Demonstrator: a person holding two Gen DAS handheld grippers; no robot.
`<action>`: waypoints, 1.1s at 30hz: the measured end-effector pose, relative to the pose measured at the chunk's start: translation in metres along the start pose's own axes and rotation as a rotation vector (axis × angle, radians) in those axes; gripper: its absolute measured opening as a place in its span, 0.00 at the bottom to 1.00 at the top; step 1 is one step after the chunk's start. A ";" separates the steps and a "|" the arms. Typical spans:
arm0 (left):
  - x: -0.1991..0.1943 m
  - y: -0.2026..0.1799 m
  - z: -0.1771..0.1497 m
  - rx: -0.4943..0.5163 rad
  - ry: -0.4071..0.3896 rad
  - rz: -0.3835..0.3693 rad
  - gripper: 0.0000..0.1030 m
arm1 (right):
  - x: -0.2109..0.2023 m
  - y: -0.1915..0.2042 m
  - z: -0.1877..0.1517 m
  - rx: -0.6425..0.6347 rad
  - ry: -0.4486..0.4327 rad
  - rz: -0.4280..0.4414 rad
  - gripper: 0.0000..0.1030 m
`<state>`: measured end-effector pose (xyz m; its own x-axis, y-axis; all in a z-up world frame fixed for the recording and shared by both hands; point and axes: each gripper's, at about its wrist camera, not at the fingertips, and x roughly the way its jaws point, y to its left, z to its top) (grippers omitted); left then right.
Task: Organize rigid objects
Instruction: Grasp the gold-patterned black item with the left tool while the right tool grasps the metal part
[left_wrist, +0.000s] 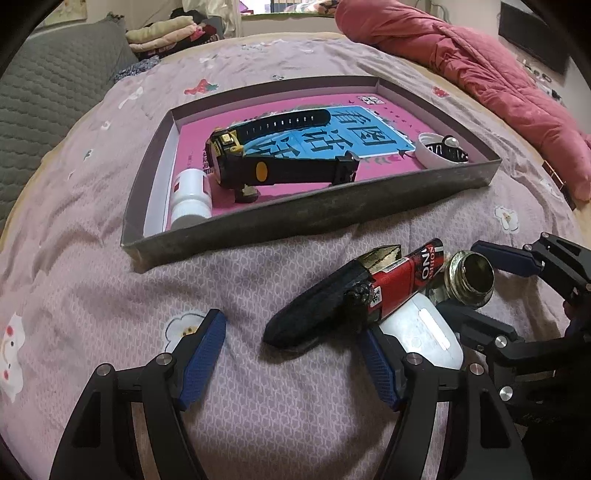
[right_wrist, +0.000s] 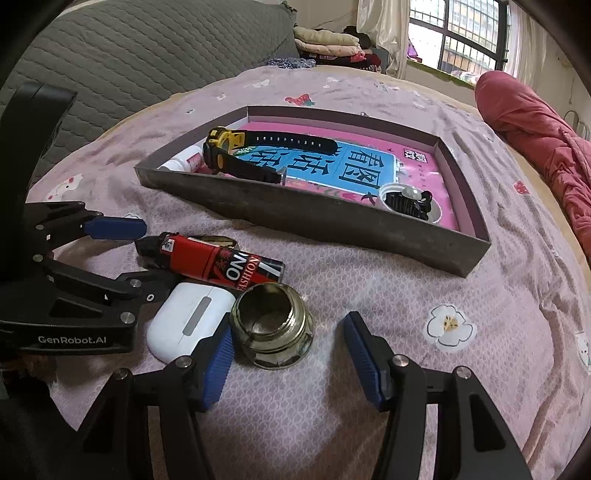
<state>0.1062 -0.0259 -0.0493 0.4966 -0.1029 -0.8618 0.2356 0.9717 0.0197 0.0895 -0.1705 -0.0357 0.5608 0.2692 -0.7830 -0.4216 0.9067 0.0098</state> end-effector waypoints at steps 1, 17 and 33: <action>0.000 0.000 0.001 0.000 -0.004 -0.001 0.71 | 0.000 0.001 0.000 -0.004 -0.002 -0.002 0.55; 0.011 -0.006 0.023 0.039 -0.045 -0.076 0.54 | -0.001 -0.005 0.004 0.027 -0.012 0.053 0.42; -0.013 0.008 0.025 -0.067 -0.068 -0.179 0.25 | -0.009 -0.015 0.008 0.072 -0.044 0.097 0.41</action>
<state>0.1222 -0.0221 -0.0253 0.5078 -0.2873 -0.8122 0.2704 0.9483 -0.1664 0.0964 -0.1841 -0.0238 0.5509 0.3695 -0.7484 -0.4241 0.8962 0.1303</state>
